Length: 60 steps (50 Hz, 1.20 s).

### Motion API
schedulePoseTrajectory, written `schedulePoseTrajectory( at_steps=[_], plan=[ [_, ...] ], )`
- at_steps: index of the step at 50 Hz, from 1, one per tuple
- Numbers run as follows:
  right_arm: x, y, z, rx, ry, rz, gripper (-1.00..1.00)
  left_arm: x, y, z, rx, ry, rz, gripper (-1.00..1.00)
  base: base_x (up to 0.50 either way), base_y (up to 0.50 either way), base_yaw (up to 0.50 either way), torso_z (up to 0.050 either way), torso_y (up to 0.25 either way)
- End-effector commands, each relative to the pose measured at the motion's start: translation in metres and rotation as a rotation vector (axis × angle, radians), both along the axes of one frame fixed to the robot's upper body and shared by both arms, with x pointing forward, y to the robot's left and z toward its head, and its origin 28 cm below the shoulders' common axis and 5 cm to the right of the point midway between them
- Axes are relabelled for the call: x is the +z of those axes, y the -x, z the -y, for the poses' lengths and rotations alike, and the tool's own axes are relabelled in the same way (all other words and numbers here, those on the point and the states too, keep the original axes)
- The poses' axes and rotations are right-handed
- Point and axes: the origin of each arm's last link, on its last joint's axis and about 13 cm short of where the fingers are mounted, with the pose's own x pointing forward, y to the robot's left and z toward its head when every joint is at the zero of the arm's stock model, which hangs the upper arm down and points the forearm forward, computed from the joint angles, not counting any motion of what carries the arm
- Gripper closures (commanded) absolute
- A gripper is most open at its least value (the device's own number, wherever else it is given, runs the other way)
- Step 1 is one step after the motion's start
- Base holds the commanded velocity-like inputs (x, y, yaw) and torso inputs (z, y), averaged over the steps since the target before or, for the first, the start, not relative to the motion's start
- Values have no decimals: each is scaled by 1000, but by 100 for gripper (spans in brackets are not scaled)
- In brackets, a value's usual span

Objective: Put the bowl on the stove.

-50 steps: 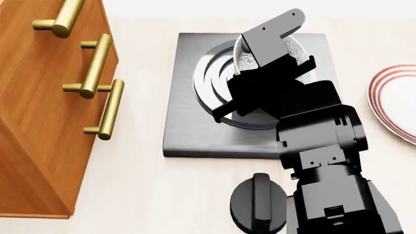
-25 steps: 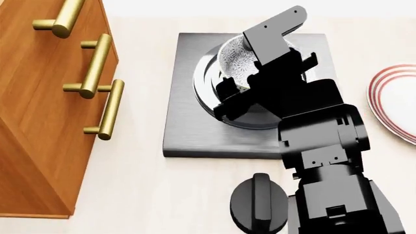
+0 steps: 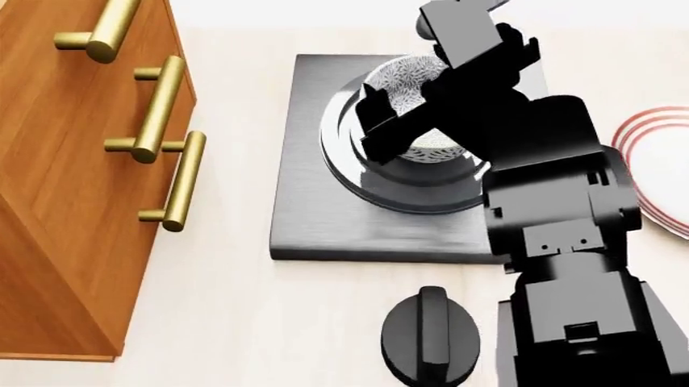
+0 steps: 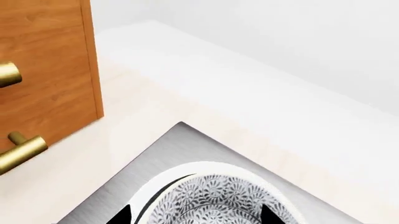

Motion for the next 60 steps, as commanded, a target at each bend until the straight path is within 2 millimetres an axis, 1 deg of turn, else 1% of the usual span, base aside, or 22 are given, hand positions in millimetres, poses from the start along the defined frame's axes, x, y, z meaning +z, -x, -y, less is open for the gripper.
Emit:
schedulePoseTrajectory(
  at_steps=[1, 9, 11, 14, 15, 17, 24, 27, 29, 31, 34, 39, 40, 41, 42, 45, 46, 48, 51, 54, 56, 60],
  plan=[
    [12, -2, 0, 63, -66, 76, -100, 3, -1, -1, -20, 3, 35, -100, 0, 0, 0, 0, 0],
    [13, -1, 2, 91, -189, 147, -100, 3, -1, -1, -24, 5, 38, -100, 0, 0, 0, 0, 0],
    [15, 4, 2, 90, -228, 170, -100, 3, -1, -1, -26, 5, 38, -100, 0, 0, 0, 0, 0],
    [22, 18, 2, 80, -381, 249, -100, 4, 0, -1, -29, 4, 38, -100, 0, 0, 0, 0, 0],
    [22, 21, 2, 80, -388, 260, -100, 3, -1, -1, -29, 4, 38, -100, 0, 0, 0, 0, 0],
    [21, 23, 3, 71, -417, 268, -100, 3, -1, -1, -32, 6, 37, -100, 0, 0, 0, 0, 0],
    [28, 33, 1, 118, -634, 352, -100, 3, -1, 1, -43, 3, 34, -100, 0, 0, 0, 0, 0],
    [28, 40, -2, 138, -733, 395, -100, 2, -1, 0, -43, 5, 33, -100, 0, 0, 0, 0, 0],
    [27, 44, -3, 146, -776, 406, -100, 2, -1, 0, -43, 6, 33, -100, 0, 0, 0, 0, 0],
    [25, 50, -5, 158, -916, 409, -100, 2, -2, 0, -44, 11, 32, -100, 0, 0, 0, 0, 0],
    [17, 59, -8, 170, -1029, 421, -100, 0, -3, 2, -53, 8, 26, -100, 0, 0, 0, 0, 0],
    [5, 71, -11, 161, -1174, 440, -100, 0, -3, 2, -58, 10, 27, -100, 0, 0, 0, 0, 0],
    [2, 75, -10, 156, -1214, 453, -100, 0, -3, 2, -59, 9, 27, -100, 0, 0, 0, 0, 0],
    [1, 78, -10, 136, -1217, 474, -100, 0, -3, 2, -59, 9, 27, -100, 0, 0, 0, 0, 0],
    [-2, 83, -8, 126, -1273, 492, -100, 0, -3, 2, -61, 9, 28, -100, 0, 0, 0, 0, 0],
    [-7, 91, -3, 65, -1312, 539, -100, 0, -3, 3, -63, 8, 25, -100, 0, 0, 0, 0, 0],
    [-9, 99, 2, 14, -1340, 595, -100, 0, -3, 3, -66, 8, 24, -100, 0, 0, 0, 0, 0],
    [-10, 113, 9, -29, -1393, 663, -100, 0, -3, 3, -67, 8, 25, -100, 0, 0, 0, 0, 0],
    [-14, 125, 20, -123, -1367, 703, -100, 0, -3, 3, -67, 9, 24, -100, 0, 0, 0, 0, 0],
    [-13, 134, 26, -157, -1365, 743, -100, 0, -3, 3, -70, 7, 24, -100, 0, 0, 0, 0, 0],
    [-15, 138, 31, -212, -1365, 764, -100, 0, -3, 3, -73, 8, 25, -100, 0, 0, 0, 0, 0],
    [-15, 143, 33, -236, -1377, 790, -100, 2, -2, 3, -74, 7, 28, -100, 0, 0, 0, 0, 0]
  ],
)
